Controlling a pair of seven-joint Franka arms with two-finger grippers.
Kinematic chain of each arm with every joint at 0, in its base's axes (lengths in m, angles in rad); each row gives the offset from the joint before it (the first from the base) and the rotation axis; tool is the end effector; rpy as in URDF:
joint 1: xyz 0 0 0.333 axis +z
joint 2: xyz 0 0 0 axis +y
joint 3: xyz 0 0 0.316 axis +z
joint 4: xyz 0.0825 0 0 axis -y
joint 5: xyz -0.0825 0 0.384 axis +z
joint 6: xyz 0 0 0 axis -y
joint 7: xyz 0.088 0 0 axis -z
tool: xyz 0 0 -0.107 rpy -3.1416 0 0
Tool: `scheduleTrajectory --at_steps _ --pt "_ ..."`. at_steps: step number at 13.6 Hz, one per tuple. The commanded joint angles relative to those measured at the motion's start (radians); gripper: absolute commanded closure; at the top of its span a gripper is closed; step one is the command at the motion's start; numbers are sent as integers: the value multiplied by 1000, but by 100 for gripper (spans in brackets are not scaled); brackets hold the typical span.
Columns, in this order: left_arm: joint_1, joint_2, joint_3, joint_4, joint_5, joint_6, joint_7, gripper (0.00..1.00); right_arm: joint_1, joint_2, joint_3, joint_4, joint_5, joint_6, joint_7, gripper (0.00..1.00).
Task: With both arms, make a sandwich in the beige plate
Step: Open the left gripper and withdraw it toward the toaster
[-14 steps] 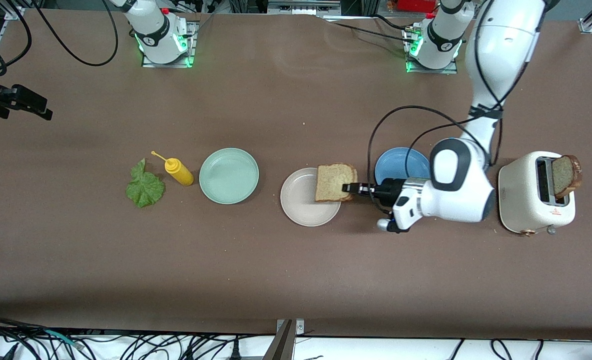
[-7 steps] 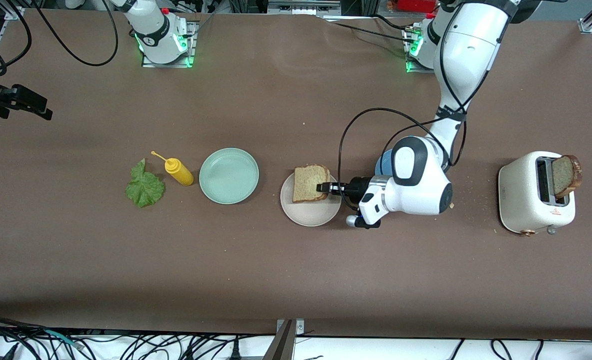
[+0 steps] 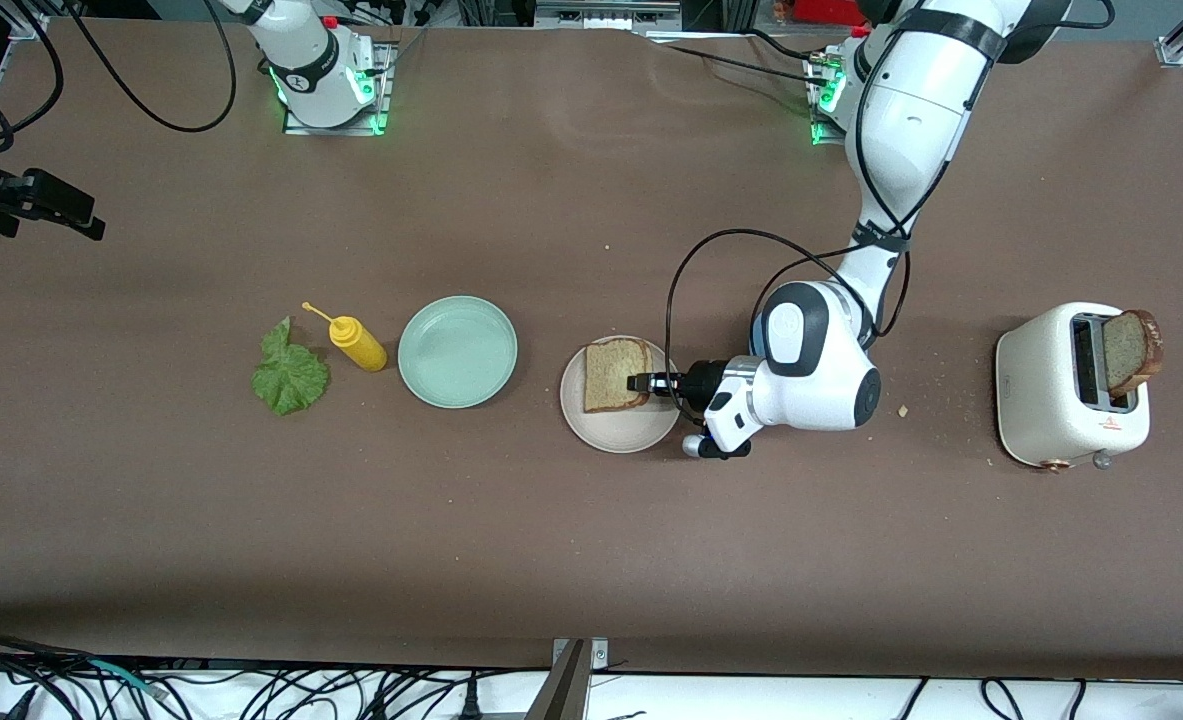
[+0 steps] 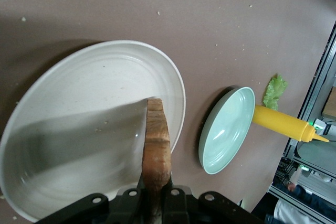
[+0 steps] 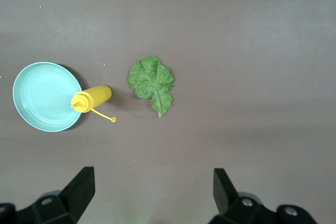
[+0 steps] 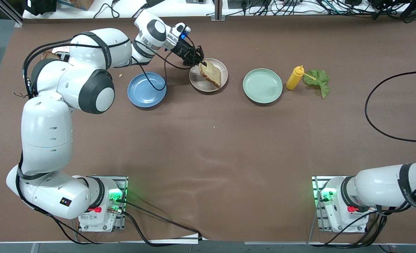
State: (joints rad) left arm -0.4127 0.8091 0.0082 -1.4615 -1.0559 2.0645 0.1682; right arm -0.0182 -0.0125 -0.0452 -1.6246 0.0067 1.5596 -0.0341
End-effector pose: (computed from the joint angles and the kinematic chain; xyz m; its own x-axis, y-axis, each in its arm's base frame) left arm 0.6378 -0.3239 0.2046 0.9611 -0.0596 -0.2698 0.1596 -0.6773 0.7182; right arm 0.5468 -0.0341 0.6051 0.9982 -0.0291 -0.0522 -0.0296 -0.9995 -0.0090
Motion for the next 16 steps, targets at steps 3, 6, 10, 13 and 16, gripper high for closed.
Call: scheduleTrajectory --at_steps 3,6,10,13,16 --pt "-17 39 13 18 -27 6 66 61 1 -4 -5 11 15 -16 -3 0" --pt "-14 39 19 15 -27 6 83 28 1 -4 -5 12 15 -16 -3 0" --pt "3 36 22 13 62 6 83 10 1 -4 -5 12 15 -16 -3 0" --pt "34 29 27 13 92 2 79 4 1 -4 -5 11 15 -16 -3 0" --pt "72 1 29 15 180 -9 50 1 1 -4 -5 11 15 -16 -3 0"
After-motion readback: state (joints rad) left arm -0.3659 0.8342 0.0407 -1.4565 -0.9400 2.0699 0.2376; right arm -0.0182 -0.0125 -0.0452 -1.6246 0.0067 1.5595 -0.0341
